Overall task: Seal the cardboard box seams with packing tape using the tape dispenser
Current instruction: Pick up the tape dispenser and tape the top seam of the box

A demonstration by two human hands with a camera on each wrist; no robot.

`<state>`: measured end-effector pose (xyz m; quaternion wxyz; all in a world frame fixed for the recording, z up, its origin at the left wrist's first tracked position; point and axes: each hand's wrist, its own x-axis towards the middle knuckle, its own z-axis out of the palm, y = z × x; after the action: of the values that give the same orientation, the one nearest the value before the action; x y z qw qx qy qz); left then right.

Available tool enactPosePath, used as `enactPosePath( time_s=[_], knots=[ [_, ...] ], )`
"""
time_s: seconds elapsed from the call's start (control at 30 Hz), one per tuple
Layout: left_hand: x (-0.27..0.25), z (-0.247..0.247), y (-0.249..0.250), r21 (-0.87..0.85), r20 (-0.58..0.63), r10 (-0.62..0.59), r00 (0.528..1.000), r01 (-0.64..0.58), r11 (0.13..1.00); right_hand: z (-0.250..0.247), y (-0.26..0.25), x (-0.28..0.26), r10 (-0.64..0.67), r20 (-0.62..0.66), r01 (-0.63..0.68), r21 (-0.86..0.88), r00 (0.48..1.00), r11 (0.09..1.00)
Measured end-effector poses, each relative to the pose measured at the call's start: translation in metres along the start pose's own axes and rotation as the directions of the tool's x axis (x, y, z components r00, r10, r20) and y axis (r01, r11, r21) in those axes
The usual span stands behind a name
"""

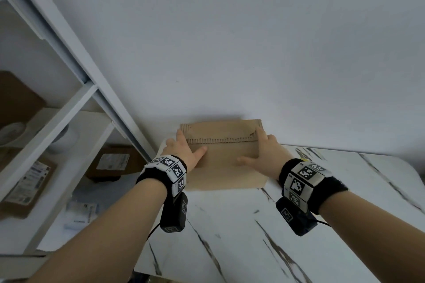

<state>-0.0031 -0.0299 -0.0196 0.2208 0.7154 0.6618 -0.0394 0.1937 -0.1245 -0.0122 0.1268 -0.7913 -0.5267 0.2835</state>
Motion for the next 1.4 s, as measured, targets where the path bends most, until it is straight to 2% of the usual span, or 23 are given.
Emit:
enactPosePath(
  time_s=[0.1,0.17,0.2,0.27,0.33,0.37,0.53,0.63,0.8,0.97,1.13,1.2,1.3,1.4],
  knots=[
    [-0.011,0.005,0.002,-0.038,-0.016,0.008,1.000,-0.009,0.999,0.002,0.013,-0.001,0.034,-0.068,-0.018,0.225,0.997,0.974],
    [-0.017,0.011,0.005,-0.053,-0.072,0.063,0.995,-0.067,0.996,0.001,0.028,-0.001,0.150,-0.105,-0.109,0.325,0.983,0.939],
    [-0.019,0.014,0.007,-0.044,-0.085,0.092,0.992,-0.096,0.994,0.001,0.037,-0.001,0.207,-0.106,-0.168,0.293,0.973,0.941],
    [-0.024,0.022,0.013,0.017,-0.067,0.126,0.990,-0.125,0.992,0.005,0.057,-0.003,0.282,-0.053,-0.275,0.110,0.958,0.955],
    [-0.026,0.027,0.017,0.083,-0.053,0.124,0.991,-0.119,0.989,0.013,0.074,-0.005,0.327,0.031,-0.321,-0.124,0.945,0.939],
    [-0.026,0.028,0.017,0.101,-0.057,0.122,0.991,-0.116,0.988,0.017,0.080,-0.006,0.330,0.058,-0.315,-0.176,0.942,0.933],
    [-0.025,0.025,0.017,0.109,-0.043,0.121,0.992,-0.115,0.987,0.030,0.092,-0.006,0.317,0.053,-0.316,-0.030,0.947,0.948],
    [-0.026,0.022,0.019,0.103,-0.028,0.122,0.992,-0.119,0.988,0.031,0.093,-0.004,0.354,0.011,-0.351,-0.108,0.935,0.930],
    [-0.032,0.022,0.020,0.095,-0.012,0.145,0.989,-0.143,0.985,0.019,0.101,-0.003,0.352,-0.110,-0.364,-0.126,0.930,0.923],
    [-0.046,0.034,0.038,0.081,0.006,0.247,0.969,-0.247,0.966,0.007,0.122,-0.007,0.440,-0.144,-0.453,-0.078,0.886,0.888],
    [-0.055,0.045,0.056,0.108,0.024,0.297,0.955,-0.298,0.949,0.005,0.131,-0.014,0.469,-0.092,-0.465,0.059,0.878,0.883],
    [-0.056,0.046,0.056,0.107,0.022,0.298,0.954,-0.298,0.948,0.001,0.130,-0.017,0.461,-0.130,-0.441,0.159,0.878,0.883],
    [-0.057,0.046,0.054,0.097,0.017,0.295,0.955,-0.295,0.951,-0.009,0.115,-0.021,0.421,-0.197,-0.336,0.356,0.885,0.872],
    [-0.058,0.044,0.053,0.074,0.038,0.273,0.961,-0.275,0.959,-0.009,0.091,-0.025,0.365,-0.169,-0.197,0.603,0.916,0.773]
  ],
)
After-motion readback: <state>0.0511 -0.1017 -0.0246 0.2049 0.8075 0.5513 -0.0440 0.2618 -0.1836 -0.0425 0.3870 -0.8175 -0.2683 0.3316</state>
